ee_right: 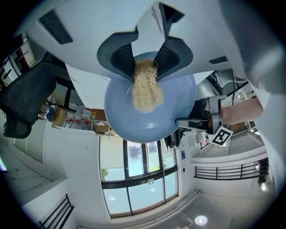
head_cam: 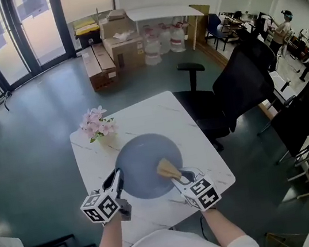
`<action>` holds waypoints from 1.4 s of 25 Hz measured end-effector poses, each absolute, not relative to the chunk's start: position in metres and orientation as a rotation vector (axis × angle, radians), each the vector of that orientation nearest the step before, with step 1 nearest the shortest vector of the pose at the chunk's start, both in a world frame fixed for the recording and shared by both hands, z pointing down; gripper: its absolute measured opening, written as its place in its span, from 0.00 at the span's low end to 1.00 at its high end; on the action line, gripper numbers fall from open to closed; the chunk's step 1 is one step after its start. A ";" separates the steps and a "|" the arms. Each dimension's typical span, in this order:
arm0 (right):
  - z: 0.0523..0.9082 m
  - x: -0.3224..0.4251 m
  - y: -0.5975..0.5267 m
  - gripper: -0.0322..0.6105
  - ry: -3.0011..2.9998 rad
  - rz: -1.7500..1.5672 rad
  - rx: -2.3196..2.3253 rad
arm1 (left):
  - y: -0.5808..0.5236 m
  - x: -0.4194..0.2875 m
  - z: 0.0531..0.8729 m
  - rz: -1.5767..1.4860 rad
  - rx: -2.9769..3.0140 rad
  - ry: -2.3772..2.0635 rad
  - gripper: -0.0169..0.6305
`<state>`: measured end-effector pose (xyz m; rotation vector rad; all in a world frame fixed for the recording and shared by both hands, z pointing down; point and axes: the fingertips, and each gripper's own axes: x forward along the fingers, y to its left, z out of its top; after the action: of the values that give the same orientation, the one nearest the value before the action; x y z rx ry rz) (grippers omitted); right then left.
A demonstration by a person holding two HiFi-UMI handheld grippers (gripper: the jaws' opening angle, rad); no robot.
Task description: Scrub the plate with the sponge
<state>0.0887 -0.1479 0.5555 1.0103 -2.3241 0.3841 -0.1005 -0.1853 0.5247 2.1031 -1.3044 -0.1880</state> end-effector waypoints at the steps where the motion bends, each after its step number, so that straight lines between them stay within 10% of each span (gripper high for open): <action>1: 0.559 0.084 -0.142 0.23 -2.323 0.383 0.983 | -0.186 -0.102 0.525 -0.194 2.098 -1.308 0.09; 14: 0.543 0.003 -0.131 0.23 -2.410 0.240 0.723 | -0.169 -0.075 0.527 -0.077 2.202 -1.253 0.09; 35: 0.567 0.106 -0.151 0.23 -2.229 0.409 1.019 | -0.183 -0.101 0.520 -0.148 2.165 -1.317 0.10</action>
<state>0.1064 -0.1506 0.5671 1.0189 -2.2293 0.4091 -0.1008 -0.1830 0.5196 2.1652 -1.3169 -0.1478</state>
